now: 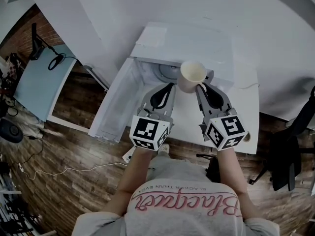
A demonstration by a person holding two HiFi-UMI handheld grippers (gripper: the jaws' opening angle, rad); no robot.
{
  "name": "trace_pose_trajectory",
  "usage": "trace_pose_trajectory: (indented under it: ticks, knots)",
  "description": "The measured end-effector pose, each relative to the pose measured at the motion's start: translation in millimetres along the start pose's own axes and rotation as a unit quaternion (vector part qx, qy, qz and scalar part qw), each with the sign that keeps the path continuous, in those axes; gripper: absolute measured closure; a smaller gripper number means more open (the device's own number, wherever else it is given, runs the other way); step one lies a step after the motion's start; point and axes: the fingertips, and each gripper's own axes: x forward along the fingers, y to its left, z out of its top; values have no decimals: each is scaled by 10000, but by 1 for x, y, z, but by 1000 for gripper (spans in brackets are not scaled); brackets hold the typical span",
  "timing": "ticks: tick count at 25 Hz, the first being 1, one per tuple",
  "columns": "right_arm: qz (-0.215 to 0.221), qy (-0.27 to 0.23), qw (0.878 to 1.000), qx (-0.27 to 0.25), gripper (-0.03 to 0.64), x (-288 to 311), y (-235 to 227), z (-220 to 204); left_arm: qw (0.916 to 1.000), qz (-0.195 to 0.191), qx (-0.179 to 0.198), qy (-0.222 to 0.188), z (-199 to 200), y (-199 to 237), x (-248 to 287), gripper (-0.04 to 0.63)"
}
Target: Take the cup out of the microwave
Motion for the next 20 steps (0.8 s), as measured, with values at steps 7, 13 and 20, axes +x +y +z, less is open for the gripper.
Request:
trace_pose_trajectory:
  ticks: [7,13,20]
  knots:
    - [-104,-212,9997,-28,563,-9,-4,20,9997,-107,89,-216,18,-4,5,588]
    - [-130,-343,9993,-124,563,-13,-3,31,9988,-180,198,-417,35,-7,8,588]
    - [-335,-446,9980,-283,563,-21,-10,37,9980,-321,247,-494,40,-15,16,588]
